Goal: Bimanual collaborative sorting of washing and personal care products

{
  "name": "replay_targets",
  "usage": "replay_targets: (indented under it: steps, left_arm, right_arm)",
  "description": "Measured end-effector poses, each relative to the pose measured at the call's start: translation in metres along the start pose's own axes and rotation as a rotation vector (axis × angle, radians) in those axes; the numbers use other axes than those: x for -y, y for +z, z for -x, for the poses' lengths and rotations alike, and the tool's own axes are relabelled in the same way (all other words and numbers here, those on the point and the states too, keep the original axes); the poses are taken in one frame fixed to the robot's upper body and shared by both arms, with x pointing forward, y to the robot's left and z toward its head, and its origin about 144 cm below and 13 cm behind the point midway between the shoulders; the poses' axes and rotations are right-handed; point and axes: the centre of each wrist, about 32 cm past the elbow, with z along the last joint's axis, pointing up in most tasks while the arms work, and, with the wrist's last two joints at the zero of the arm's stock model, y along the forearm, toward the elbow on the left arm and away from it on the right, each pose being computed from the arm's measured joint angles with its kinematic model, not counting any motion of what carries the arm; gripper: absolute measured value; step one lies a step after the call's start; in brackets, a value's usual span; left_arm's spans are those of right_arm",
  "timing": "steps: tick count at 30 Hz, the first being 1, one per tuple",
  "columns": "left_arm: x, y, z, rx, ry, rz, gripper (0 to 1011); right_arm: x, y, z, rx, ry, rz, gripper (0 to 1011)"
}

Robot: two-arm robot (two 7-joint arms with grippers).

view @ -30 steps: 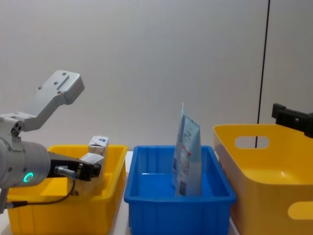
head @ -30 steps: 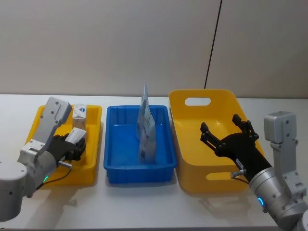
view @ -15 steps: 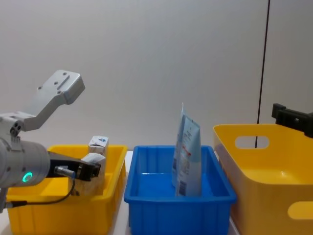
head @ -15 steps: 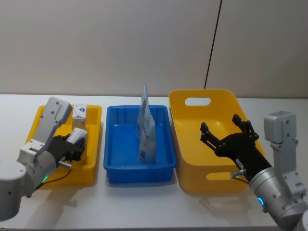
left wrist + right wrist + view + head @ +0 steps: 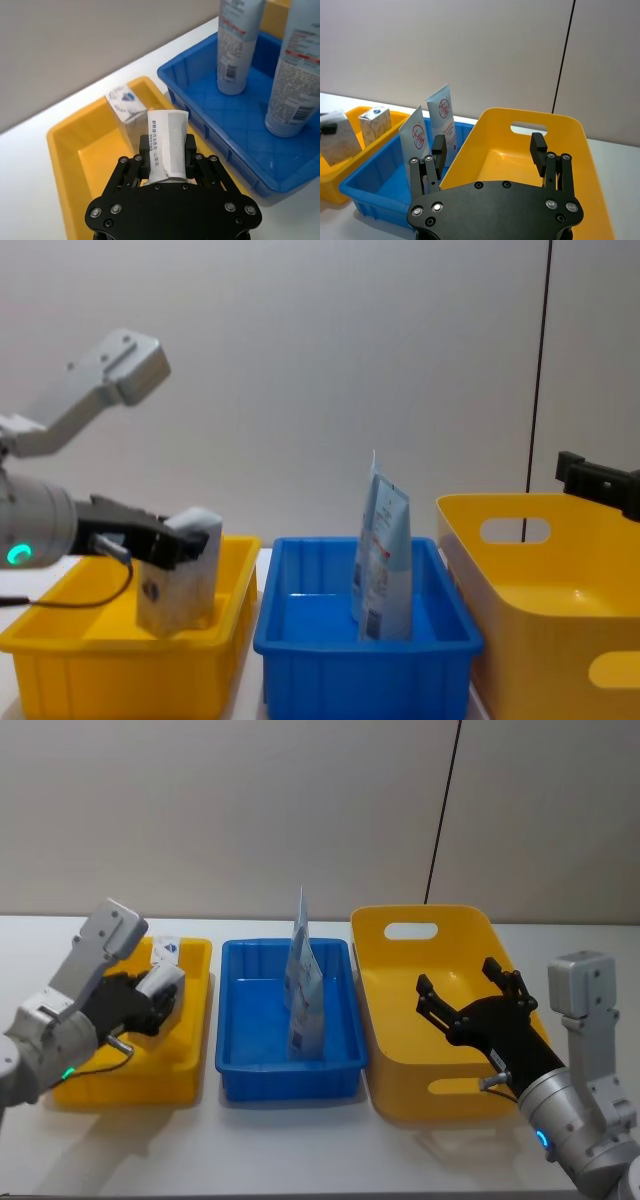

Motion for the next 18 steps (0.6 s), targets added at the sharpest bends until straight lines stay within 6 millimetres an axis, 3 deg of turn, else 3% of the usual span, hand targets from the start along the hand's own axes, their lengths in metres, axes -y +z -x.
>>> replay_targets:
  steps: [18]
  left_arm:
    - [-0.029,0.024,-0.026,0.189,-0.123,0.127,352]
  right_arm:
    - [0.0,0.0,0.0,0.0,0.0,0.0,1002]
